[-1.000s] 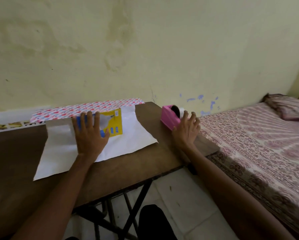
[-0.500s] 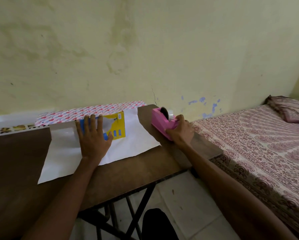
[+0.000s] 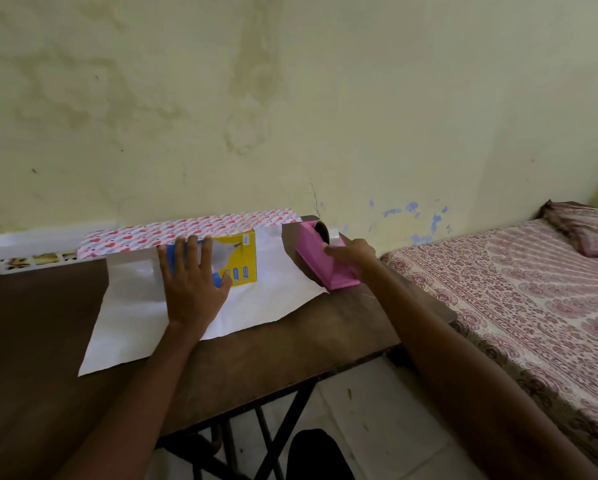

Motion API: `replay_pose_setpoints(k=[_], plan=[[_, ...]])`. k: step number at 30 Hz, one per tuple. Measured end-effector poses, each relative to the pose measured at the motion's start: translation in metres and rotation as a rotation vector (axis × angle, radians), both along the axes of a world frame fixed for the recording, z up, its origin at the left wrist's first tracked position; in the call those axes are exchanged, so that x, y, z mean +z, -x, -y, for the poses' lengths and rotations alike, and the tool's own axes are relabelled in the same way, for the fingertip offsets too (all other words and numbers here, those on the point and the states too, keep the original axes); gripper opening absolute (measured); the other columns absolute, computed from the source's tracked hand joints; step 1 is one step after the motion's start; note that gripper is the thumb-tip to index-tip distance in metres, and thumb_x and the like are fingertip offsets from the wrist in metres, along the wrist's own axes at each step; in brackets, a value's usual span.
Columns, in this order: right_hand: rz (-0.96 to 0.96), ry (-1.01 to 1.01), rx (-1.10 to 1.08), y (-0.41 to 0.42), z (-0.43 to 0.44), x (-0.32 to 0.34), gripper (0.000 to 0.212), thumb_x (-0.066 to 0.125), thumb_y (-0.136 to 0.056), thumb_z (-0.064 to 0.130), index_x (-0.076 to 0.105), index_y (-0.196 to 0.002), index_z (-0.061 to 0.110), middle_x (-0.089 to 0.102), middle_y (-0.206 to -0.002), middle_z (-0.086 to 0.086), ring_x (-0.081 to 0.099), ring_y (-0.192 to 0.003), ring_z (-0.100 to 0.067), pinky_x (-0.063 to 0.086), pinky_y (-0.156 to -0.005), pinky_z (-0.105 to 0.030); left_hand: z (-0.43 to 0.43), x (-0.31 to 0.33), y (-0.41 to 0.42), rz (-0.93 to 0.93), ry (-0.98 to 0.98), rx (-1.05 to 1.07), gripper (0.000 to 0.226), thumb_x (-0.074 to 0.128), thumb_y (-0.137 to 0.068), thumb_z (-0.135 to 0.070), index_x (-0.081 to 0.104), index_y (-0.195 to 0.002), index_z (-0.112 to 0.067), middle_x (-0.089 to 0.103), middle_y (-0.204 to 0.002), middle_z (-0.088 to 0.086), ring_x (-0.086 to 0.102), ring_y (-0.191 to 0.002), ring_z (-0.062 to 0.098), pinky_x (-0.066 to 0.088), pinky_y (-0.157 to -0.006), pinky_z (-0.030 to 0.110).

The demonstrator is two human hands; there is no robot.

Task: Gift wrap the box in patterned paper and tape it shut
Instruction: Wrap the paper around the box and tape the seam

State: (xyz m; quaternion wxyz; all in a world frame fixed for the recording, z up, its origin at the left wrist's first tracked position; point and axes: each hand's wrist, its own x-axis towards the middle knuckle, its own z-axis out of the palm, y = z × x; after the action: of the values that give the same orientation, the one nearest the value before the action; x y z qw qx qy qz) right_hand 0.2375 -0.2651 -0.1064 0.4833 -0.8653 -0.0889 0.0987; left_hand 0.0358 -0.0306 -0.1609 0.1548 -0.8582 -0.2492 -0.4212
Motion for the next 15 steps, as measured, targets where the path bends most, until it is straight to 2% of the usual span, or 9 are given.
replay_pose_setpoints(k=[2, 4, 7, 10, 13, 15], plan=[[-0.245, -0.158, 0.044, -0.007, 0.006, 0.017, 0.07, 0.076, -0.078, 0.052, 0.053, -0.117, -0.001, 0.058, -0.114, -0.008, 0.056, -0.109, -0.027, 0.049, -0.098, -0.042, 0.001, 0.0, -0.001, 0.012, 0.001, -0.007, 0.072, 0.061, -0.083, -0.047, 0.043, -0.138, -0.005, 0.043, -0.137, 0.022, 0.036, -0.132, 0.042, 0.013, -0.116, 0.056], [-0.358, -0.183, 0.102, -0.008, 0.016, 0.03, 0.065, 0.065, -0.087, 0.054, 0.048, -0.118, 0.0, 0.052, -0.114, -0.012, 0.052, -0.114, -0.031, 0.045, -0.102, -0.047, 0.001, 0.0, -0.001, 0.022, 0.005, -0.011, 0.071, 0.062, -0.082, -0.046, 0.044, -0.137, -0.005, 0.043, -0.136, 0.022, 0.036, -0.132, 0.042, 0.013, -0.116, 0.055], [-0.352, -0.144, 0.134, -0.013, 0.027, 0.035, 0.054, 0.054, -0.096, 0.051, 0.053, -0.125, 0.006, 0.056, -0.107, -0.013, 0.058, -0.095, -0.031, 0.053, -0.091, -0.05, 0.001, 0.0, -0.001, 0.036, -0.003, -0.015, 0.07, 0.061, -0.083, -0.046, 0.045, -0.137, -0.004, 0.044, -0.135, 0.022, 0.037, -0.132, 0.042, 0.015, -0.116, 0.056], [-0.316, -0.182, 0.178, -0.018, 0.029, 0.035, 0.041, 0.055, -0.098, 0.032, 0.054, -0.131, 0.008, 0.059, -0.093, -0.007, 0.061, -0.079, -0.025, 0.055, -0.07, -0.043, 0.001, 0.0, -0.002, 0.044, 0.002, -0.019, 0.069, 0.062, -0.083, -0.046, 0.045, -0.136, -0.004, 0.044, -0.135, 0.022, 0.037, -0.131, 0.041, 0.015, -0.116, 0.055], [-0.335, -0.157, 0.197, -0.021, 0.028, 0.037, 0.038, 0.057, -0.096, 0.025, 0.055, -0.129, 0.008, 0.061, -0.096, -0.008, 0.062, -0.081, -0.027, 0.059, -0.055, -0.041, 0.0, 0.0, -0.002, 0.044, 0.009, -0.022, 0.069, 0.061, -0.083, -0.046, 0.045, -0.137, -0.005, 0.044, -0.136, 0.021, 0.037, -0.132, 0.041, 0.016, -0.116, 0.055], [-0.343, -0.158, 0.189, -0.025, 0.028, 0.036, 0.036, 0.06, -0.093, 0.025, 0.058, -0.125, 0.01, 0.063, -0.104, -0.01, 0.064, -0.085, -0.028, 0.059, -0.052, -0.04, 0.0, -0.001, -0.002, 0.046, 0.013, -0.026, 0.069, 0.061, -0.084, -0.047, 0.045, -0.137, -0.005, 0.044, -0.137, 0.022, 0.037, -0.132, 0.041, 0.016, -0.116, 0.055]])
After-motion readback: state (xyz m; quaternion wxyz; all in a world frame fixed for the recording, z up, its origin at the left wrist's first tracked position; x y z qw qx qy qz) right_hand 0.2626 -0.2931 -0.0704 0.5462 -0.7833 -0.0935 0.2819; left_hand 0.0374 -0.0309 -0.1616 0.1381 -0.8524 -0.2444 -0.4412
